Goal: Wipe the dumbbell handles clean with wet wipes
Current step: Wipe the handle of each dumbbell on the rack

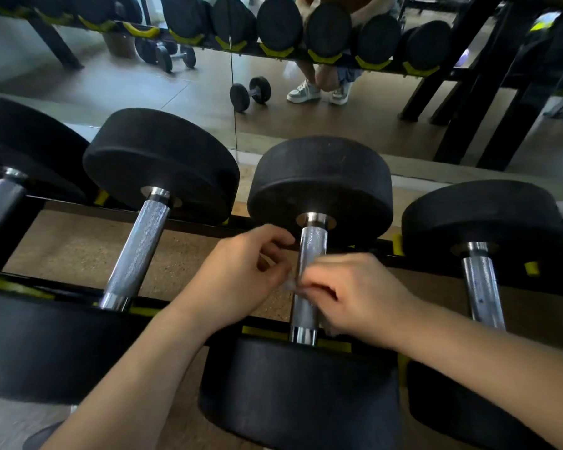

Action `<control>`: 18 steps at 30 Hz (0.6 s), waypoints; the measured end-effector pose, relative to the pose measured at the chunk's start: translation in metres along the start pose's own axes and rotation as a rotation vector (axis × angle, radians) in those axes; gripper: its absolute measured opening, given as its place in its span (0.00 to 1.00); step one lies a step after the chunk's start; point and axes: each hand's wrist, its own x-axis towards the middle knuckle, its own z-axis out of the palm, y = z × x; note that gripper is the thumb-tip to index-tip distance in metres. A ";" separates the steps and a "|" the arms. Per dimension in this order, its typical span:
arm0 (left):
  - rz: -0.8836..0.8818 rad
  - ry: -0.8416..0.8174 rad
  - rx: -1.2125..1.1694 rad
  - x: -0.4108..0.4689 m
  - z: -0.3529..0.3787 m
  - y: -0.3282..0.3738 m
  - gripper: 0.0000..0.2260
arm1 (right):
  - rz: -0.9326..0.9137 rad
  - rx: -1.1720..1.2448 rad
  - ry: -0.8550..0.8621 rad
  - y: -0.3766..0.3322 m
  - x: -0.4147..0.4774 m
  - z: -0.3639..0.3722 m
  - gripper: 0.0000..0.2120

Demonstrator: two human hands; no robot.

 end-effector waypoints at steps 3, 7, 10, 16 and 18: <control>-0.005 0.096 -0.099 0.001 -0.005 0.001 0.13 | 0.121 -0.045 0.155 0.016 0.028 -0.013 0.10; 0.007 0.066 -0.111 -0.003 0.001 0.009 0.07 | 0.080 -0.070 0.031 0.004 0.018 -0.007 0.08; -0.060 0.068 -0.146 -0.003 0.008 0.006 0.02 | 0.111 0.055 -0.047 0.005 0.000 -0.013 0.13; -0.111 0.041 -0.189 -0.002 0.010 0.009 0.08 | 0.049 -0.012 0.189 0.027 0.021 -0.015 0.08; -0.083 0.017 -0.096 -0.004 0.008 0.012 0.06 | 0.004 -0.015 0.167 0.025 0.013 -0.012 0.06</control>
